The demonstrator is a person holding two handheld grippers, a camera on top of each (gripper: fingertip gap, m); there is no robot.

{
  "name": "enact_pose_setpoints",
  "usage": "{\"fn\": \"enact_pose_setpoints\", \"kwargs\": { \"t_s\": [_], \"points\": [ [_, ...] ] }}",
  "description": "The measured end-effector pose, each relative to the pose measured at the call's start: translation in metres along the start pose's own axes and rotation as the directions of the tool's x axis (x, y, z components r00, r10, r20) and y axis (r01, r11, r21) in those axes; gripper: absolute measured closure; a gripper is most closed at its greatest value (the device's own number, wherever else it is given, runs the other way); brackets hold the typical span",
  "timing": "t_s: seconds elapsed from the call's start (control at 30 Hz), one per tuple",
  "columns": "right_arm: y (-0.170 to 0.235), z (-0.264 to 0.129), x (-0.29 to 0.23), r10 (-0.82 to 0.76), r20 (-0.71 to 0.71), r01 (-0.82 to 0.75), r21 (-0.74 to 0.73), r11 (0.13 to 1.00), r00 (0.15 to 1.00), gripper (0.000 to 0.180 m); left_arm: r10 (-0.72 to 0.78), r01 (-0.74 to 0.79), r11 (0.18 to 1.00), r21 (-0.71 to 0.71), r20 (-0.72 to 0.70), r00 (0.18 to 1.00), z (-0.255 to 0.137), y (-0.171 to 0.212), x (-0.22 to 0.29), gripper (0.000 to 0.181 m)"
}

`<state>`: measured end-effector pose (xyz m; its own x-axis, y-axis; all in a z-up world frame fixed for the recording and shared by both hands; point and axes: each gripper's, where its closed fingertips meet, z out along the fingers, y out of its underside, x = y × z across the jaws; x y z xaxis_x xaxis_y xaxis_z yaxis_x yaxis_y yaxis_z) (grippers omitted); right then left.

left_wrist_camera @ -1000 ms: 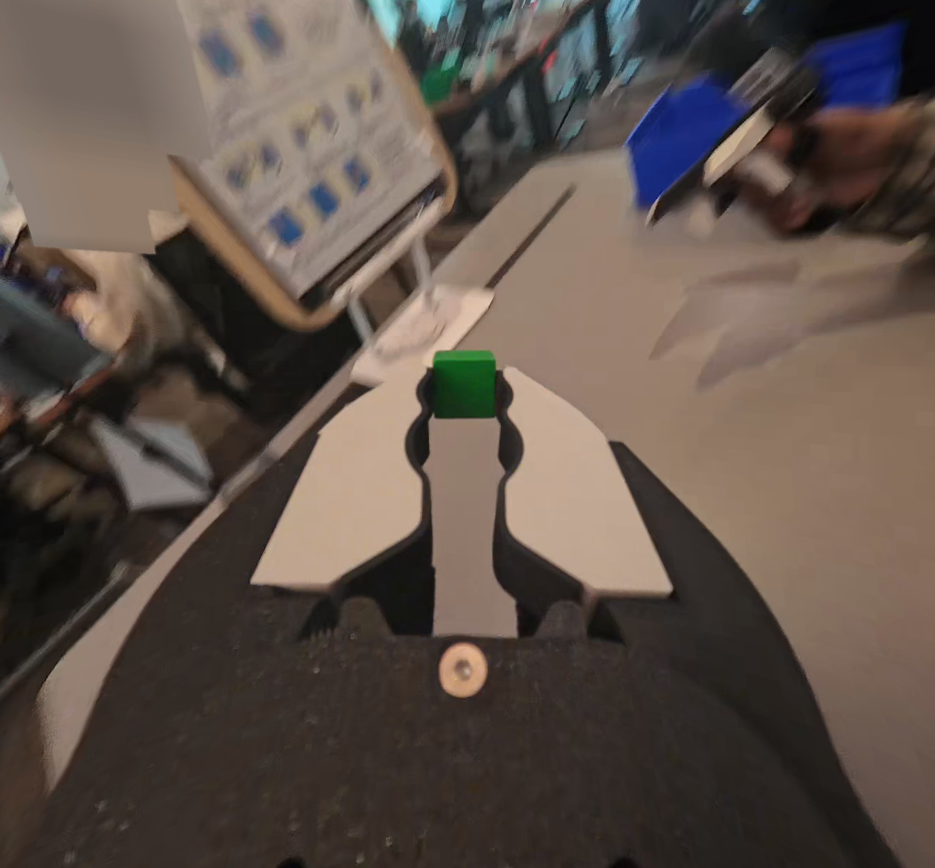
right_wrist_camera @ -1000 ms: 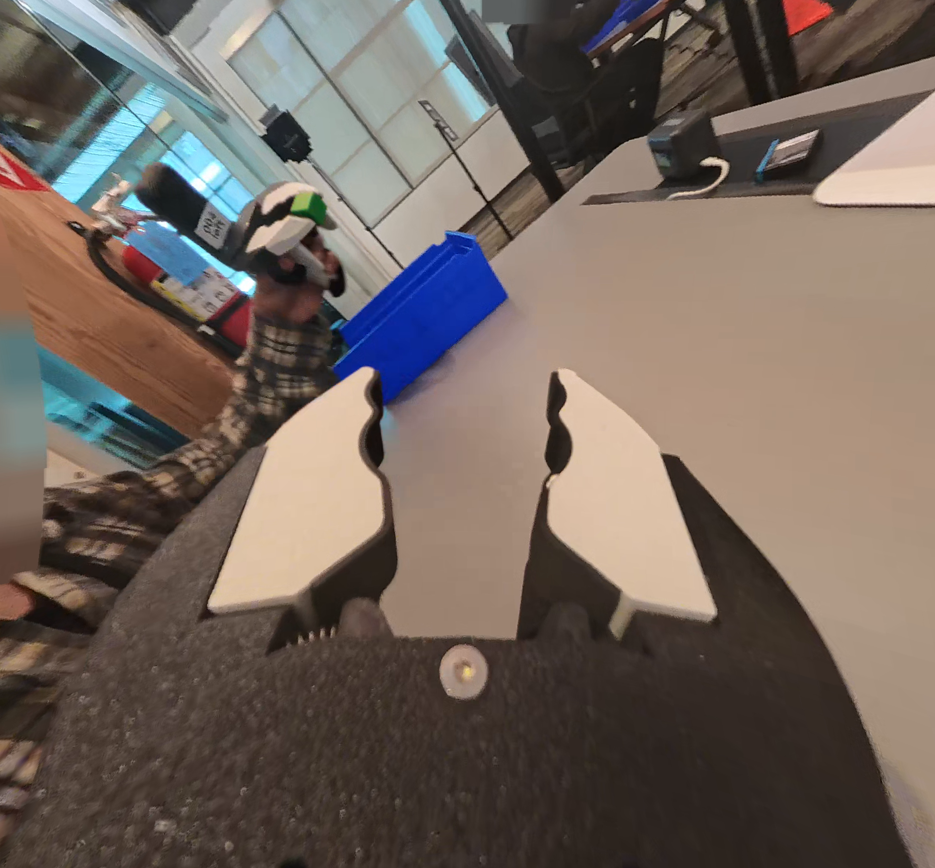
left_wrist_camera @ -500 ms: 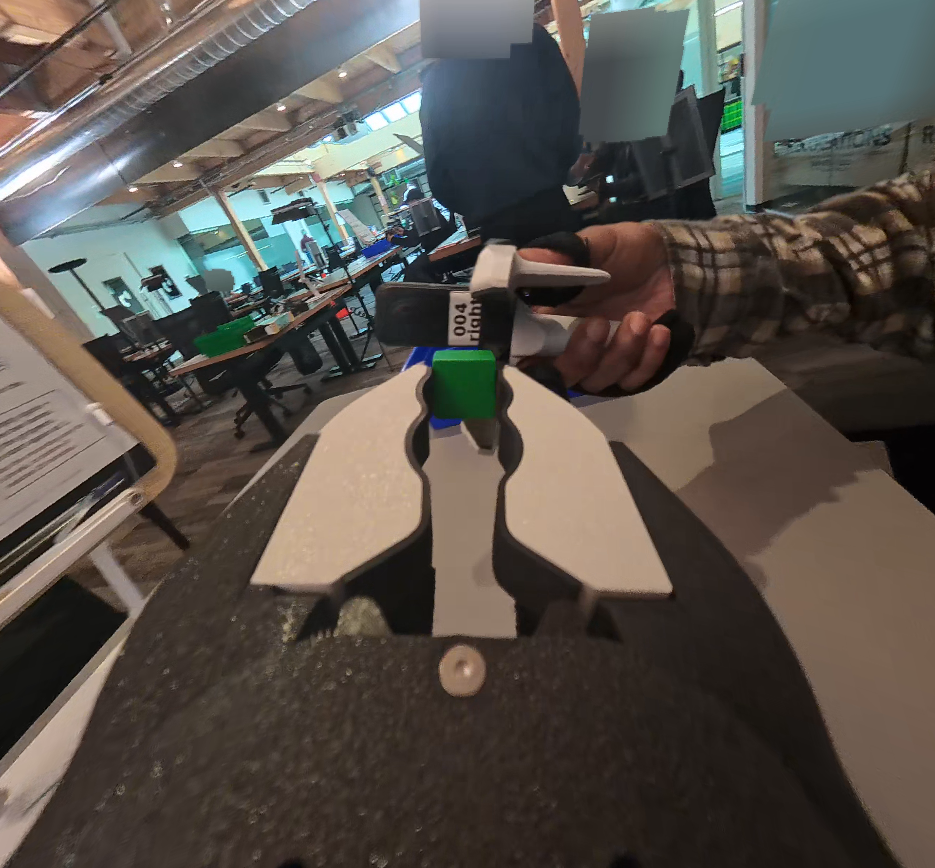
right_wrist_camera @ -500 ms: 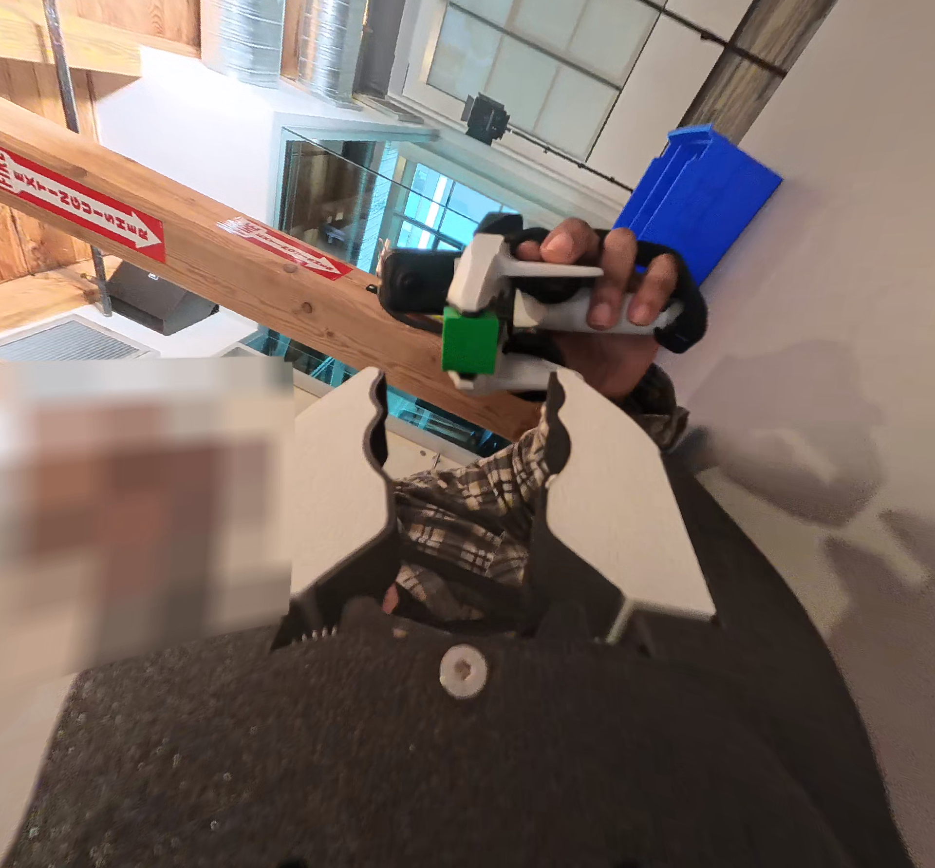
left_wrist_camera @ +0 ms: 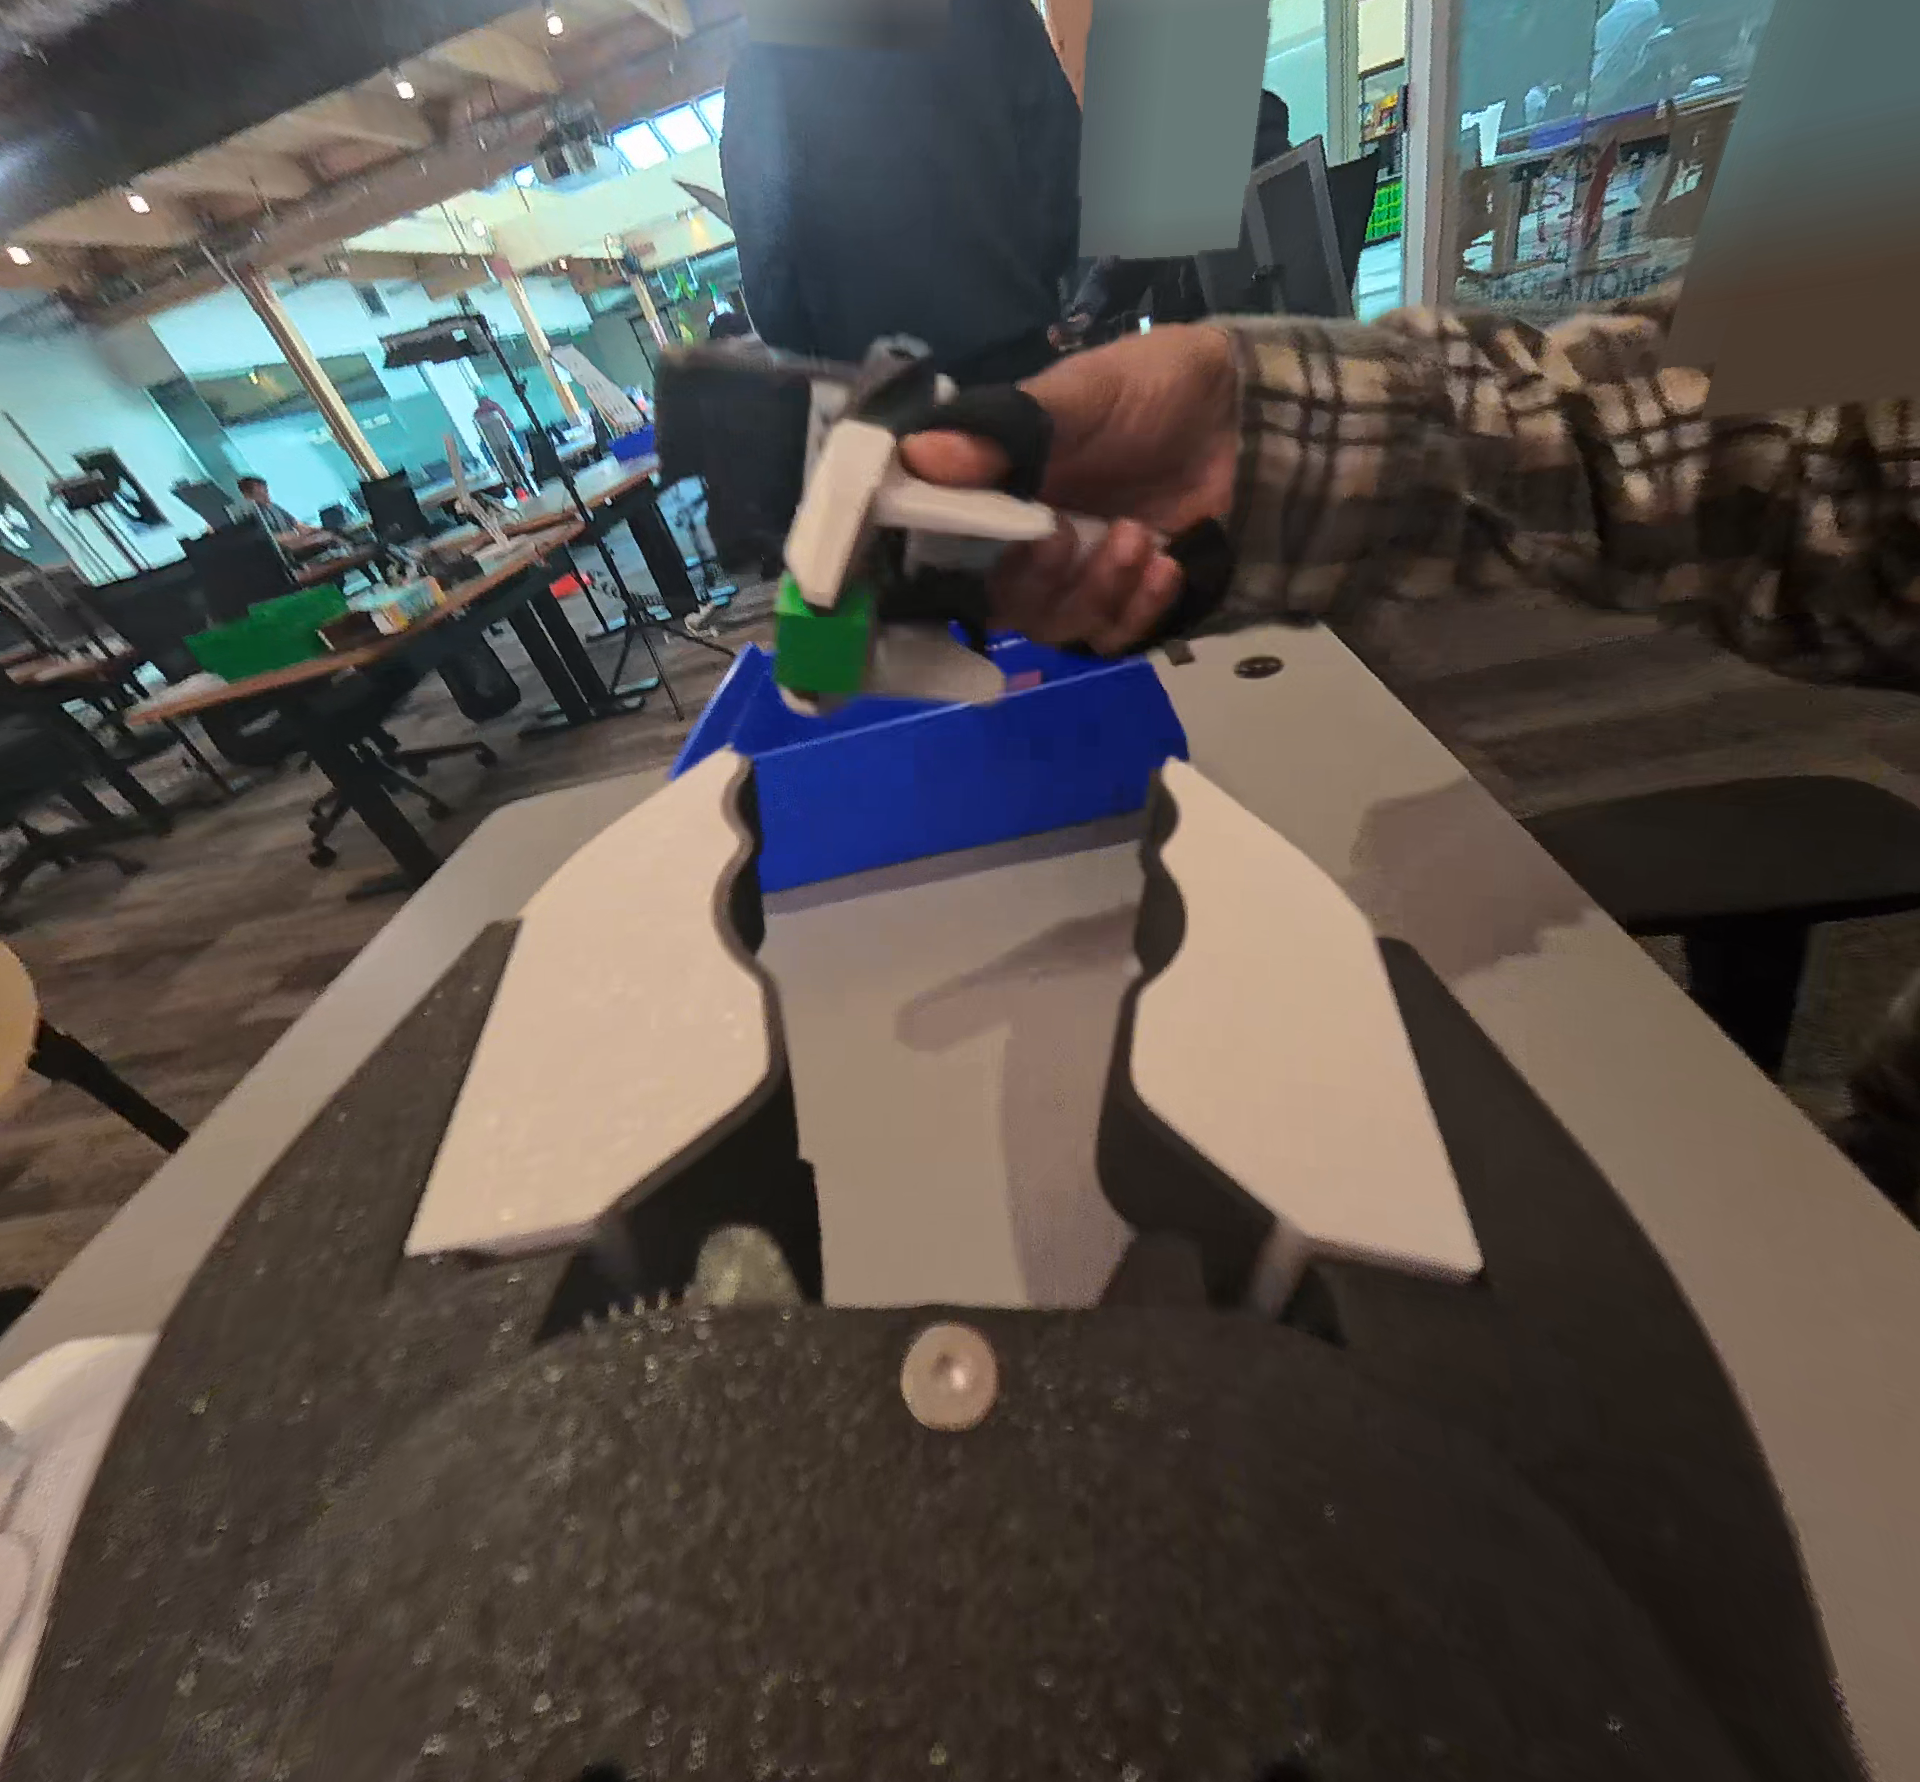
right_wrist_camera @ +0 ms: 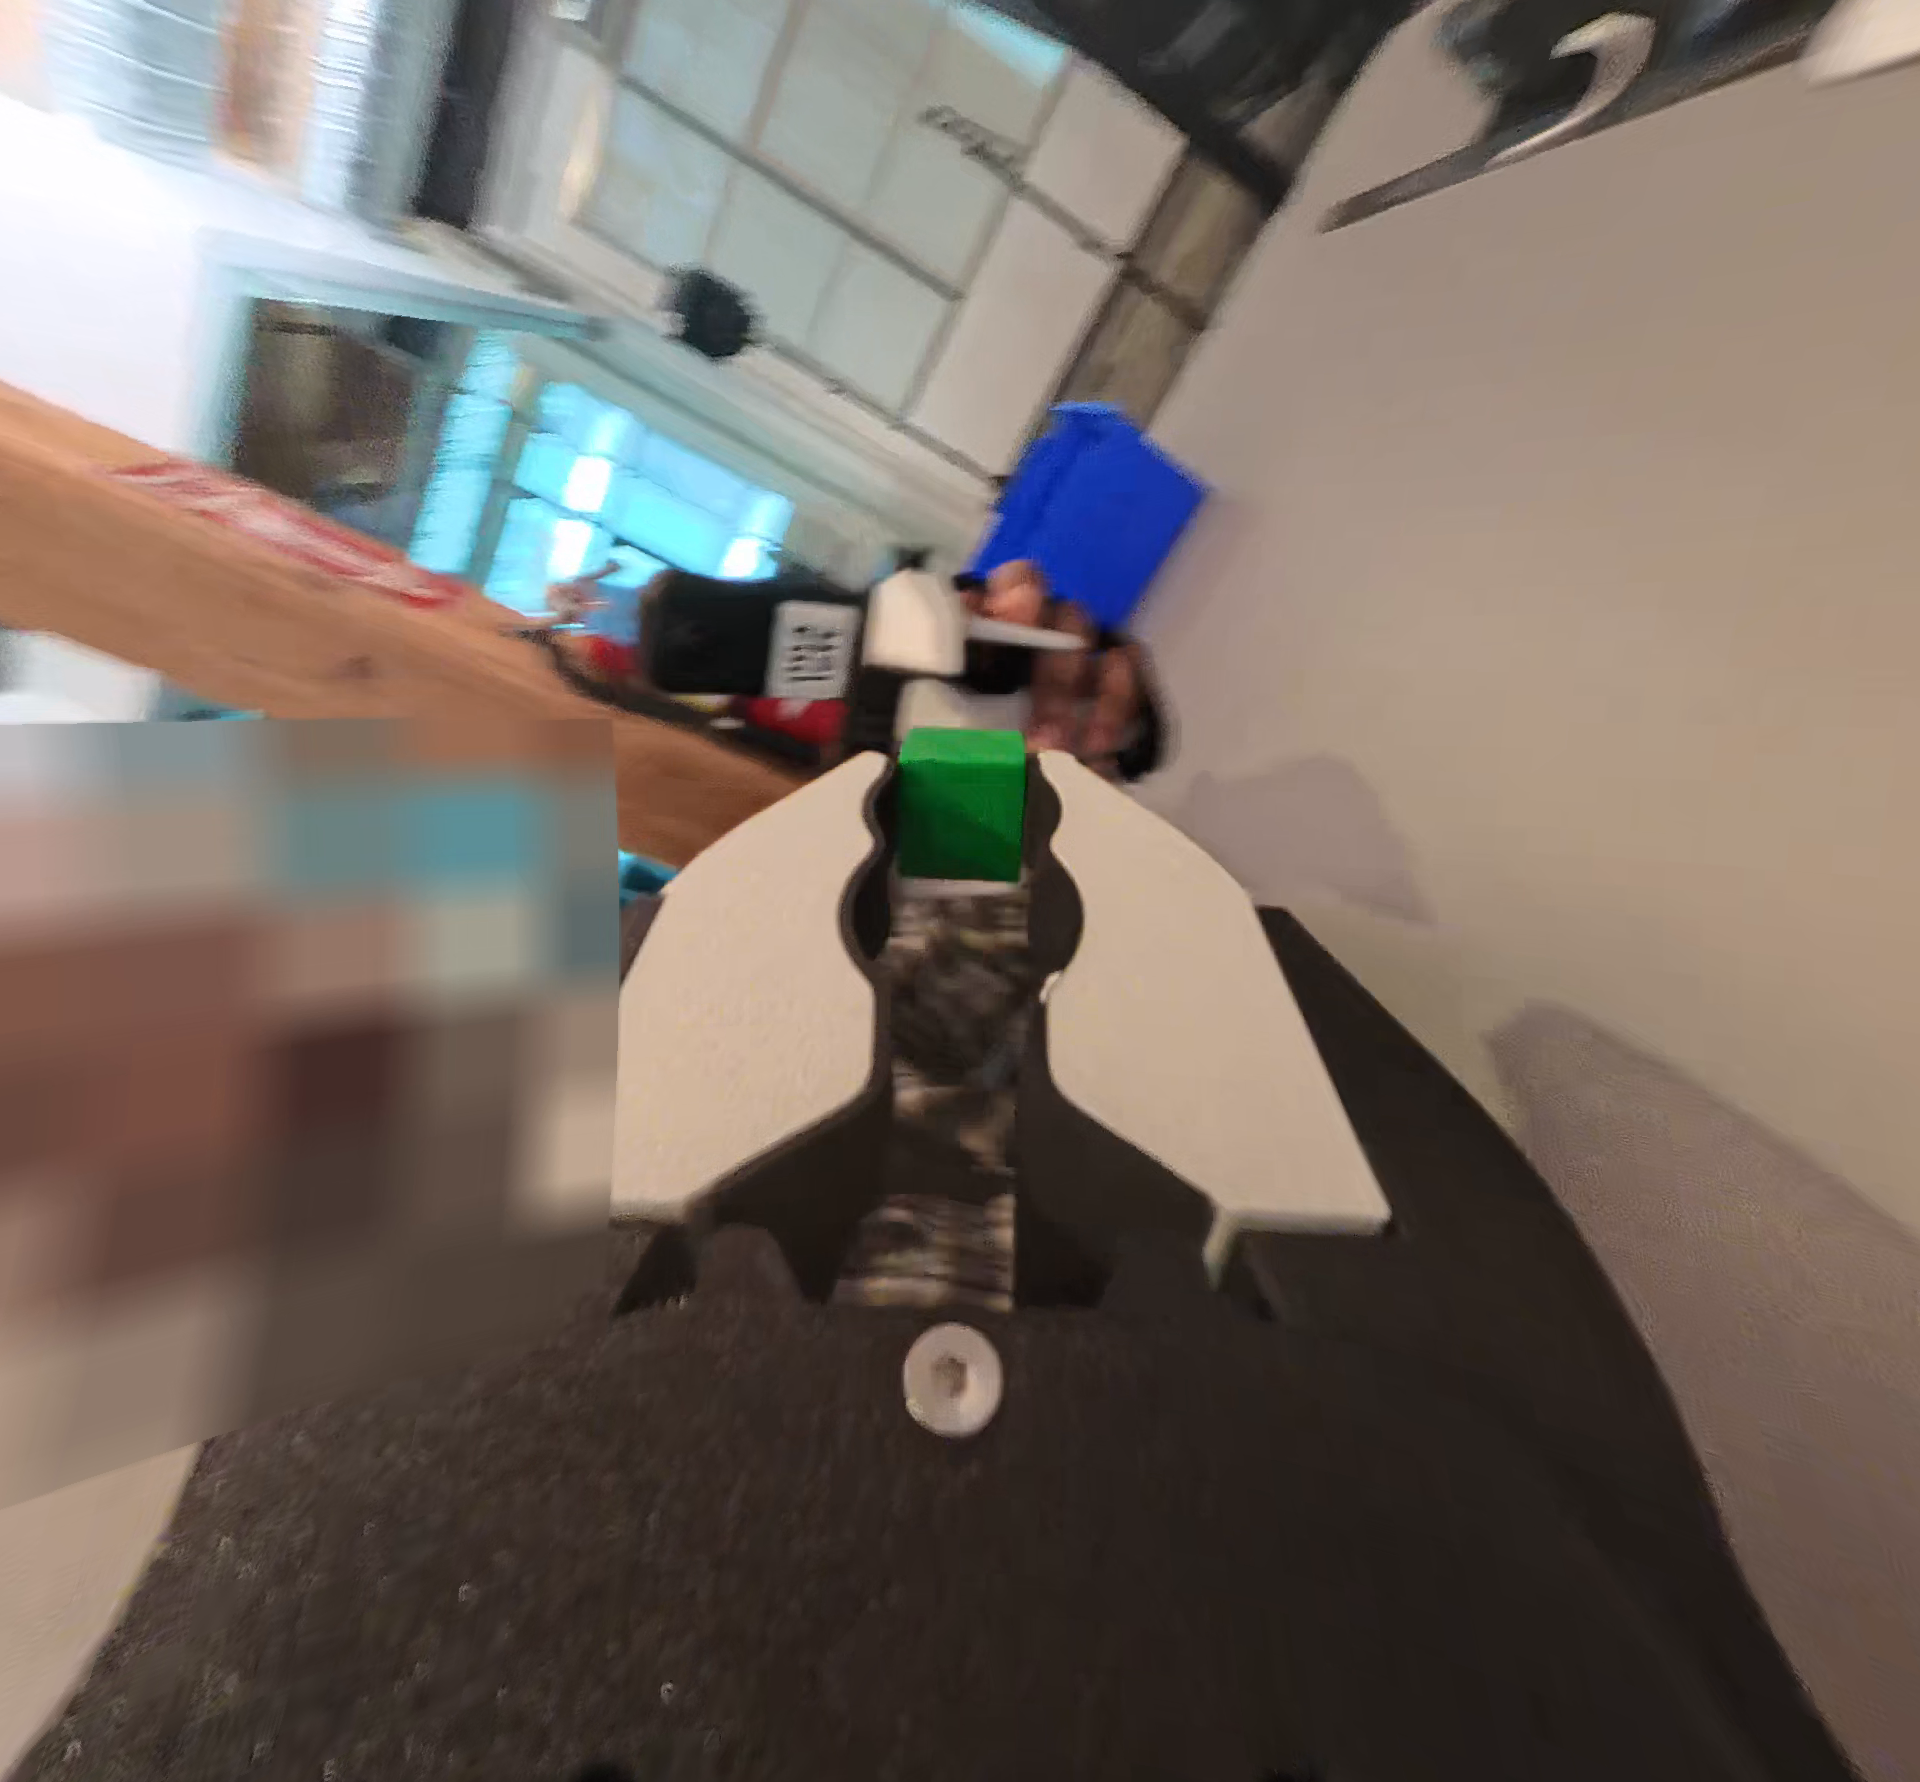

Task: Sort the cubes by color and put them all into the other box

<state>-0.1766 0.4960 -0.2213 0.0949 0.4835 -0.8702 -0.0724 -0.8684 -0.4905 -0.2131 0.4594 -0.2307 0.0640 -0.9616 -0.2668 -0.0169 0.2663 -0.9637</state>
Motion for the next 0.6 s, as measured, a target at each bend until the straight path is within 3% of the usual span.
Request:
{"fn": "enact_pose_setpoints", "kwargs": {
  "t_s": [0.1, 0.27, 0.4, 0.6],
  "points": [
    [-0.034, -0.07, 0.039, -0.095, -0.358, 0.105, 0.01, 0.994, 0.929, 0.157, -0.022, 0.022, 0.999, -0.049, -0.014, 1.0, -0.01, 0.003, 0.014, 0.107],
    [-0.085, -0.2, 0.103, -0.091, -0.786, 0.151, 0.003, 0.989, 0.612, 0.157, -0.007, 0.001, 0.991, -0.134, -0.044, 0.999, -0.029, 0.014, 0.05, 0.112],
    [-0.086, -0.258, 0.157, -0.07, -0.916, 0.059, -0.051, 0.997, 0.396, 0.157, 0.022, -0.032, 0.985, -0.168, -0.064, 0.998, -0.04, 0.028, 0.077, 0.12],
    [-0.045, -0.291, 0.235, -0.07, -0.98, -0.178, -0.104, 0.979, 0.186, 0.157, 0.026, -0.028, 0.982, -0.189, -0.015, 1.0, -0.047, 0.058, 0.077, 0.129]
  ]
}}
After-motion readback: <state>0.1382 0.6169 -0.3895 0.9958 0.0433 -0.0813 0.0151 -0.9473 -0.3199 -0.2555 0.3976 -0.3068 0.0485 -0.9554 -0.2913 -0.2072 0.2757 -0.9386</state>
